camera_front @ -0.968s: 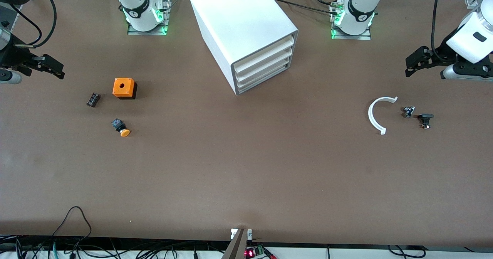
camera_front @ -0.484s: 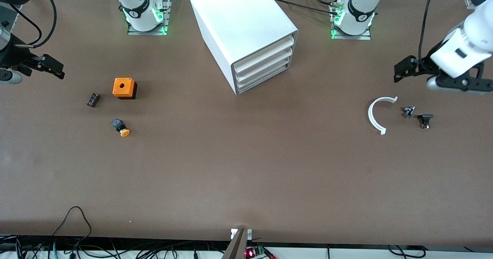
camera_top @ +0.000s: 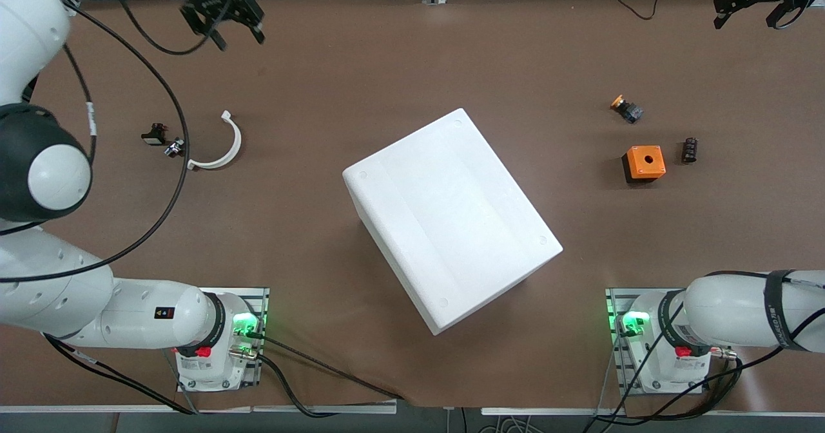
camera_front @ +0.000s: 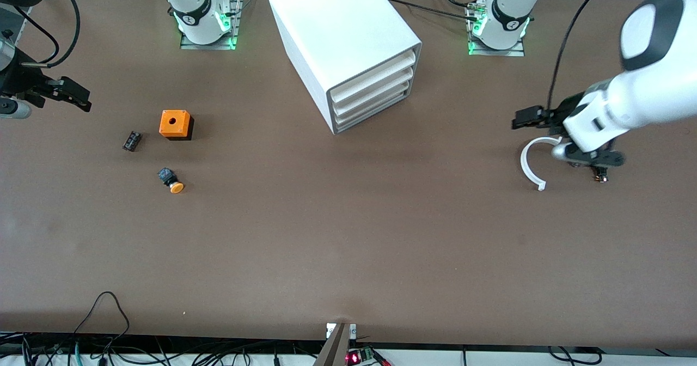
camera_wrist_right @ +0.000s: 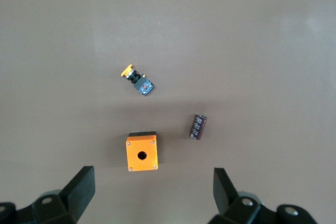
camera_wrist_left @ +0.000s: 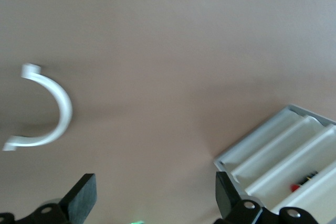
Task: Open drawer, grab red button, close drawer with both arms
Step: 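Move the left gripper toward the handle of the white drawer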
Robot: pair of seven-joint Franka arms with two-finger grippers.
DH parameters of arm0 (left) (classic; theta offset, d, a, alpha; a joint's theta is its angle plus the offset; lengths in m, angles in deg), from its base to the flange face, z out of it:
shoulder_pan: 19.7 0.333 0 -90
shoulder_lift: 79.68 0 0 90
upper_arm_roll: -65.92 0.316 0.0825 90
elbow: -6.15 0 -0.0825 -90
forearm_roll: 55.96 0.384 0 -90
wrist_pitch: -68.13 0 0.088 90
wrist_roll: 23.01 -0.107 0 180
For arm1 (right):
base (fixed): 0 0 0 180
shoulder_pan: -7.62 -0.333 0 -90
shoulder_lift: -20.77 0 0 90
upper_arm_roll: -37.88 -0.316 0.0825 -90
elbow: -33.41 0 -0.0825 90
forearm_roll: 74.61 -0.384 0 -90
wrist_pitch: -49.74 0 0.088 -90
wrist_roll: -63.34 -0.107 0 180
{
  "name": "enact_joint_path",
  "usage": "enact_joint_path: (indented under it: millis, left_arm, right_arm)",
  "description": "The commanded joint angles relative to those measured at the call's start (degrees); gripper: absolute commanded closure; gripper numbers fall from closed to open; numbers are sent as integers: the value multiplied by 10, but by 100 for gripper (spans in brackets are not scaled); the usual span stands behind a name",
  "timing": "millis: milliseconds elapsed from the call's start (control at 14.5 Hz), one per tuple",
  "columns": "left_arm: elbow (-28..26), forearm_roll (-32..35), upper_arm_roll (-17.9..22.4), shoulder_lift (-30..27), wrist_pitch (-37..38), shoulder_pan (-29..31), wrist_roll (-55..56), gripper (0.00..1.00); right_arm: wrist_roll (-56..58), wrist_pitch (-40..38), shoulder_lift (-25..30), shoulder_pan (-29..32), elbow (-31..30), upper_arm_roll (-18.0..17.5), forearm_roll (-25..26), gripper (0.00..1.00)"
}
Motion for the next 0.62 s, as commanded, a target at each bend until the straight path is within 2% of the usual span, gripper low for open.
enact_joint_path:
  millis: [0,276,553]
  left_arm:
    - [-9,-71,-7,77,-1,-8,-49,0]
    - [-63,-211,-9,132,-12,-22,-92,0]
    - [-144,-309,-10,163,-20,-44,-241,0]
  right_arm:
    - [10,0,11,1,-11,1,-10,0]
    - [9,0,10,1,-11,2,-10,0]
    - [10,-3,9,1,-11,5,-10,0]
